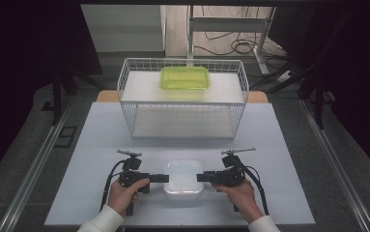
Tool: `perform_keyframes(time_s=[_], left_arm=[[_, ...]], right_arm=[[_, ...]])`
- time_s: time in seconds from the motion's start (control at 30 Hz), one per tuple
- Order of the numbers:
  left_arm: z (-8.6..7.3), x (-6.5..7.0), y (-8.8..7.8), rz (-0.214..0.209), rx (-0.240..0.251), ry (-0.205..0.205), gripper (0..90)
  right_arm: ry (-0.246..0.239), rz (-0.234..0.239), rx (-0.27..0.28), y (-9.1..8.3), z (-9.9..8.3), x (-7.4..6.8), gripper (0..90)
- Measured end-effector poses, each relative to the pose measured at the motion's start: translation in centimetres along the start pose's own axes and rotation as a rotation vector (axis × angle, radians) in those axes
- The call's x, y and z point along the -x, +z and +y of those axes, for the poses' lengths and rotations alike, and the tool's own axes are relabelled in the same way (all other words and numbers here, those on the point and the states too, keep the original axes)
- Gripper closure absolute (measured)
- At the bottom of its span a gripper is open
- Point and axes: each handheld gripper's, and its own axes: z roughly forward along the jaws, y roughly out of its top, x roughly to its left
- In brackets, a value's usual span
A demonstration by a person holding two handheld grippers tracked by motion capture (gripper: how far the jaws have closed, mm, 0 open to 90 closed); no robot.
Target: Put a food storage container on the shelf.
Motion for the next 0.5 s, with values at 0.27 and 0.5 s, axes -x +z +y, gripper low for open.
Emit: perform_keyframes(time_s=[0.27,0.5], left_arm=[[-0.13,0.09,-0.14,0.017,0.004,-0.006,69.7],[-0.27,0.42,-0.70,0.013,0.017,0.017,74.2]], right_arm=[[0.138,0.058,0.033,-0.22,-0.35,0.97,68.0],[0.131,0.059,0.052,-0.78,-0.62,0.49,72.3]])
